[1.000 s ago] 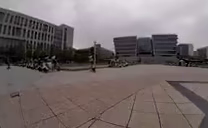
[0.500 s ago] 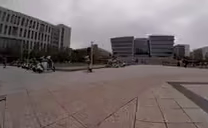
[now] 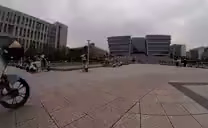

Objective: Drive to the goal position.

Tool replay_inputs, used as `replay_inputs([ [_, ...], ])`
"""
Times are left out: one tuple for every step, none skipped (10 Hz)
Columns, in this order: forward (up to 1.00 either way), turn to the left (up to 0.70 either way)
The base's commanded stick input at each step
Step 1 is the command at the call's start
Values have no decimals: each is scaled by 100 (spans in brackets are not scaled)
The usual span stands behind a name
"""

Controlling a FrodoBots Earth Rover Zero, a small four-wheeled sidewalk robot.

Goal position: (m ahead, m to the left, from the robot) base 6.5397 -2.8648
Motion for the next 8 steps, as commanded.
replay_inputs([
  [70,-14],
  [70,-14],
  [70,-14],
  [70,-14],
  [70,-14],
  [70,-14],
  [70,-14],
  [70,-14],
])
